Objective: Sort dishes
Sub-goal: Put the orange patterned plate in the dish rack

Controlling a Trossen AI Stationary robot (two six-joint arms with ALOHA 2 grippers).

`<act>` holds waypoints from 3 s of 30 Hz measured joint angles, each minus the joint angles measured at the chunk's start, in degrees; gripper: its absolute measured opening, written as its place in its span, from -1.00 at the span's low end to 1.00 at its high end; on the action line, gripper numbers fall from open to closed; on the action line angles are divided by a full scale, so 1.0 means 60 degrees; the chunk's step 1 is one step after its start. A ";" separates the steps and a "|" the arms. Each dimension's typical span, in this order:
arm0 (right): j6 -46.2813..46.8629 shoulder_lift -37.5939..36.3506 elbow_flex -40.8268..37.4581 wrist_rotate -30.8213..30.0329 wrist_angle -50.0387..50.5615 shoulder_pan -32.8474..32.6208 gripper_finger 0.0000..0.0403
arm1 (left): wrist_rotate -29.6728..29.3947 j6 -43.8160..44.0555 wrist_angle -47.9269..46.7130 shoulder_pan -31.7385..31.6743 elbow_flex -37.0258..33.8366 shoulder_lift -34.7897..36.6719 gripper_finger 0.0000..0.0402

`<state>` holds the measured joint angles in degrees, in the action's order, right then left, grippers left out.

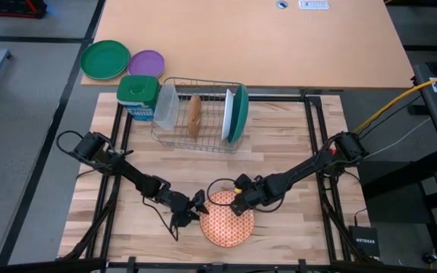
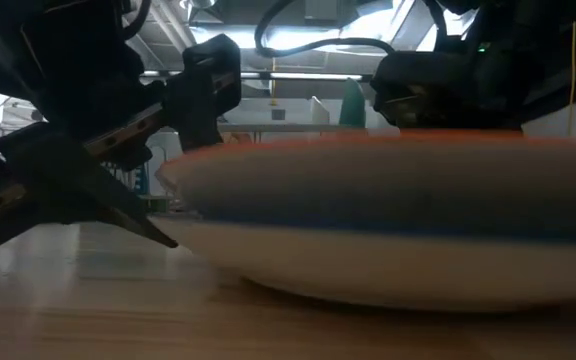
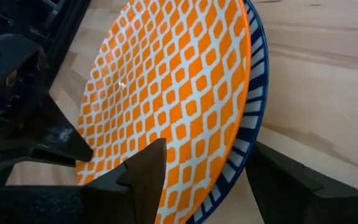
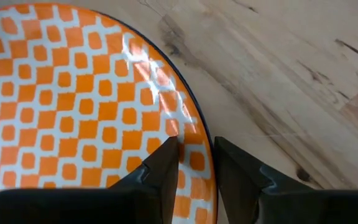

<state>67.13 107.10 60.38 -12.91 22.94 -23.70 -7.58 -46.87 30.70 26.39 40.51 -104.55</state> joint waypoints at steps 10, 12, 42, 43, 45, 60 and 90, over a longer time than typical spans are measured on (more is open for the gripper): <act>0.0003 0.0093 0.0000 -0.0058 -0.0079 0.0004 -0.48 | -0.1068 0.0102 -0.0128 0.0434 0.0000 0.0000 0.01; 0.0004 0.0093 0.0000 -0.0056 -0.0077 0.0004 -0.48 | -0.1522 0.0111 -0.0317 0.0524 0.0000 0.0000 0.01; 0.0012 0.0097 -0.0018 -0.0007 -0.0179 0.0007 -0.49 | -0.3921 0.2245 -0.2523 0.1908 -0.0007 0.0627 0.01; 0.0012 0.0097 -0.0018 -0.0011 -0.0179 0.0007 -0.49 | -0.3917 0.2233 -0.2475 0.1924 -0.0007 0.0652 0.01; 0.0008 0.0097 -0.0022 -0.0010 -0.0197 0.0007 -0.49 | -0.3903 0.2250 -0.2460 0.1962 -0.0004 0.0738 0.01; 0.0004 0.0100 -0.0033 -0.0018 -0.0278 0.0007 -0.49 | -0.3458 0.1417 -0.1458 0.2102 0.0000 0.1064 0.01; -0.0014 0.0119 -0.0022 -0.0116 -0.0369 0.0011 -0.49 | -0.2208 0.1078 -0.1232 0.1567 0.0004 0.1049 0.01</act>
<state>67.05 107.81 60.25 -13.61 20.73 -23.64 -20.84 -40.40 23.30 35.79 40.53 -98.26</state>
